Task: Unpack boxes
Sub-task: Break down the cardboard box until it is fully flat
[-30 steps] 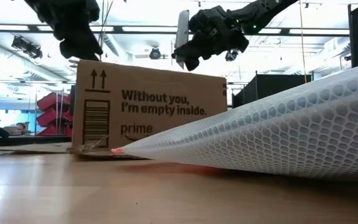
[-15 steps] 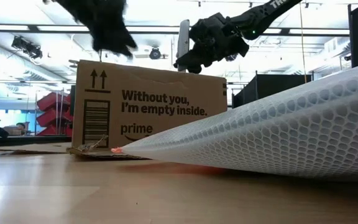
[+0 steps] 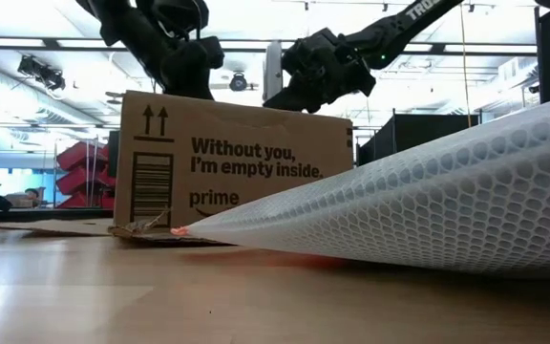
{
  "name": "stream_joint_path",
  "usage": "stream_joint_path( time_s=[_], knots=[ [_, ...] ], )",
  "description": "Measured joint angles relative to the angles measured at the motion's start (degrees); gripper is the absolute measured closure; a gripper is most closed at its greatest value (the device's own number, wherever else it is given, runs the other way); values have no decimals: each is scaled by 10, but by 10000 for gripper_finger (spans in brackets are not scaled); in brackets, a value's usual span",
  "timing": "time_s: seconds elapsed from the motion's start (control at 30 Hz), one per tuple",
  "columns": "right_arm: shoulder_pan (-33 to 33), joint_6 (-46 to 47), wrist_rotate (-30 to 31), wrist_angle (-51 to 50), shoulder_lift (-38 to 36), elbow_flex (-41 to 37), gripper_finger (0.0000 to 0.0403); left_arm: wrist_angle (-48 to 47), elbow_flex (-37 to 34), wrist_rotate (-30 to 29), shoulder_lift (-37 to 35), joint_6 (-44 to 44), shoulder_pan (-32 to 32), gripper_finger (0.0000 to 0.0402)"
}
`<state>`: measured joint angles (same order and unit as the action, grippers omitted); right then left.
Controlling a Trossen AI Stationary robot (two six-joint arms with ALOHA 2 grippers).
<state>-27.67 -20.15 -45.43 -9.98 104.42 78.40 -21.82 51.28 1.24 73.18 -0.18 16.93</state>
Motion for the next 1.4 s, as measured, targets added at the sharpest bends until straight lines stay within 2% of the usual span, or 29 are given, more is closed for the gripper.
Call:
stream_joint_path(
  time_s=[0.4,0.57,0.73,0.9,1.4],
  knots=[
    [-10,-12,6,-7,12,0,362,-22,0,0,-2,-4,-1,193],
    [7,-11,-4,12,18,0,362,-22,0,0,-2,-4,-1,193],
    [7,-13,24,-2,34,0,362,-26,0,0,-2,-6,-1,193],
    [-6,-30,45,-38,16,0,362,-34,0,0,-2,-15,-1,193],
    [-45,-41,17,-46,-22,0,362,-40,-1,10,-4,-3,-2,193]
  ],
)
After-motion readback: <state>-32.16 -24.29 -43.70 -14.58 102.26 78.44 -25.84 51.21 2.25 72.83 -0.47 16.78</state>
